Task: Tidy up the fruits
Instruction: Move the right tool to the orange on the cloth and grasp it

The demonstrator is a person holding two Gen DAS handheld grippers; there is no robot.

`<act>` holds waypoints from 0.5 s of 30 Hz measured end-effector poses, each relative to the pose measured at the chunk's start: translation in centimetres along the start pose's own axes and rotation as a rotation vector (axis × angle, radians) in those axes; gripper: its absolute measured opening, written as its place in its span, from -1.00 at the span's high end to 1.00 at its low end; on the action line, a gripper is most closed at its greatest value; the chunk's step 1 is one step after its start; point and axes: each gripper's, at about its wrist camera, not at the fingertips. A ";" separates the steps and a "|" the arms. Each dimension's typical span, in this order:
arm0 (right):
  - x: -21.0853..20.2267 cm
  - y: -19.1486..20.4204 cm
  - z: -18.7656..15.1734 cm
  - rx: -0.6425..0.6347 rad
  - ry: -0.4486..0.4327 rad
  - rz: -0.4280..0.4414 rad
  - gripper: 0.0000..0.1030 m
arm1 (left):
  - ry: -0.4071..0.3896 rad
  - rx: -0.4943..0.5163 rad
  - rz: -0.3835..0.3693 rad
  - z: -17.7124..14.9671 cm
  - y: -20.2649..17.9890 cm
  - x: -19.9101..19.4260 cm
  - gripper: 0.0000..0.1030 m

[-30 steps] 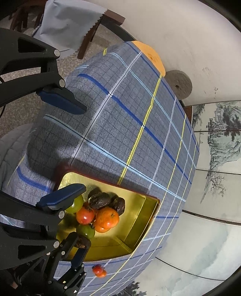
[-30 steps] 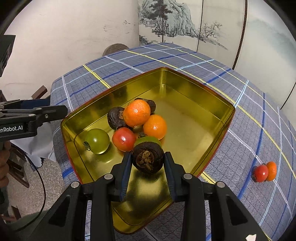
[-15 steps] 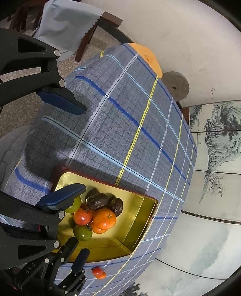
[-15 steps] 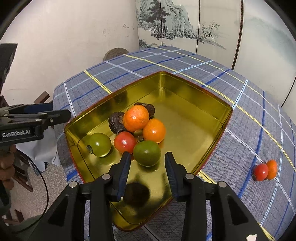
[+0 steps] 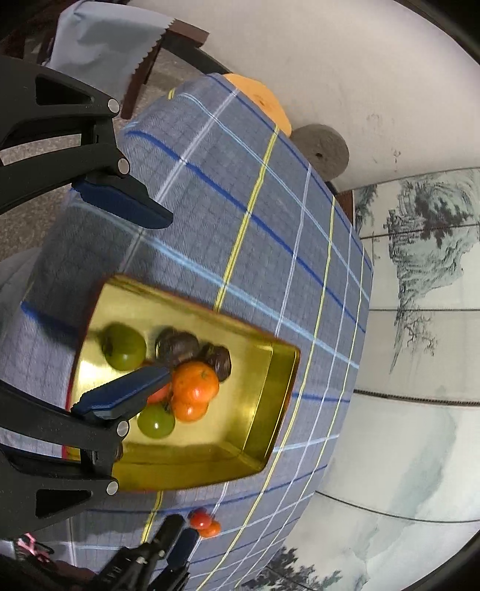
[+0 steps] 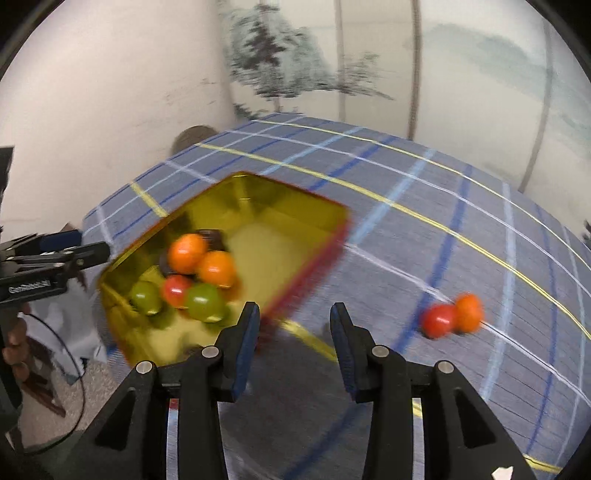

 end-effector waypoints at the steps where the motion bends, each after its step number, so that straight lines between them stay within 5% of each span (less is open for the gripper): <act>1: -0.2 -1.3 -0.3 0.019 0.000 -0.021 0.27 | 0.010 0.005 -0.004 0.1 -0.5 0.2 -0.50; 15: 0.8 -12.8 -3.7 0.177 0.059 -0.169 0.27 | 0.058 0.118 -0.106 1.3 -8.4 1.3 -0.50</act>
Point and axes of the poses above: each gripper's, at about its wrist camera, not at the fingertips, and x roughly the way its jaws point, y to its left, z to its top, and after that the axes turned 4 degrees about -z, right-handed
